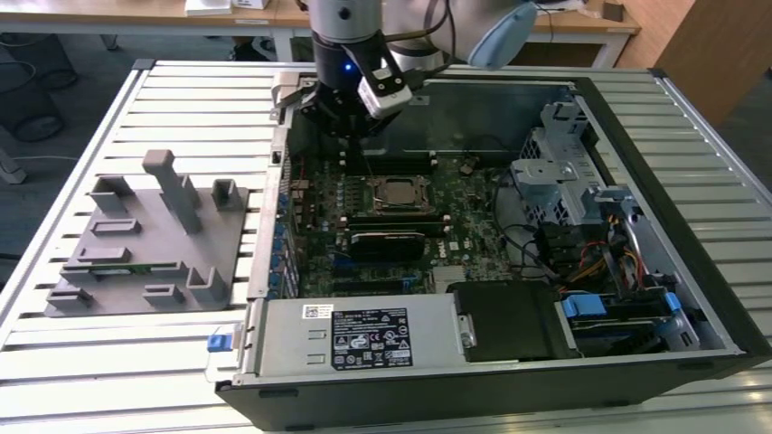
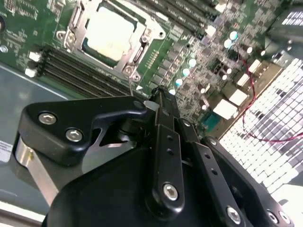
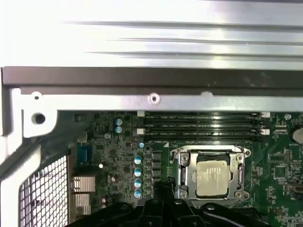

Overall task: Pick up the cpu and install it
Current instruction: 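Install the first cpu locking lever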

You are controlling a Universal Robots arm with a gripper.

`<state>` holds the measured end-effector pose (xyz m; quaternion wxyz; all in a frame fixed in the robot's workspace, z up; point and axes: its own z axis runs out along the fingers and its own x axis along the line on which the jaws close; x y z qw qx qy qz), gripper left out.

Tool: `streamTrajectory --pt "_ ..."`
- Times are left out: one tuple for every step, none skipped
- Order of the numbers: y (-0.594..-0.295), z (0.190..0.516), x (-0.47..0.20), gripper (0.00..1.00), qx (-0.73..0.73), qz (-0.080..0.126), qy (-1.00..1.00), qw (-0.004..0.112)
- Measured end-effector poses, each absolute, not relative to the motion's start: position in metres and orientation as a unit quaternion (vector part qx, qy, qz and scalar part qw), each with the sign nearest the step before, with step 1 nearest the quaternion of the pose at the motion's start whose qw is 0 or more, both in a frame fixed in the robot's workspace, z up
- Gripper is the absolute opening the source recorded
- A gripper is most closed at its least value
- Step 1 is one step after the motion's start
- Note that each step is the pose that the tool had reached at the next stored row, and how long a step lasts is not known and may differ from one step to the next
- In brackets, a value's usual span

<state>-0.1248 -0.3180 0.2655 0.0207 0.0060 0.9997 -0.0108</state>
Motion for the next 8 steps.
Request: streamTrajectory --pt "-0.317 0.265 -0.126 0.11 0.006 -0.011 1.000 0.021" --pt "-0.315 0.264 -0.127 0.11 0.006 -0.011 1.000 0.021" --pt "-0.314 0.263 -0.127 0.11 0.005 -0.011 1.000 0.021" --pt "-0.313 0.262 -0.128 0.11 0.004 -0.011 1.000 0.021" --pt "-0.312 0.261 -0.129 0.11 0.003 -0.011 1.000 0.021" --pt "-0.308 0.259 -0.130 0.11 -0.005 -0.011 1.000 0.021" --pt "-0.305 0.258 -0.130 0.11 -0.006 -0.011 1.000 0.022" --pt "-0.303 0.258 -0.130 0.11 -0.006 -0.010 1.000 0.022"
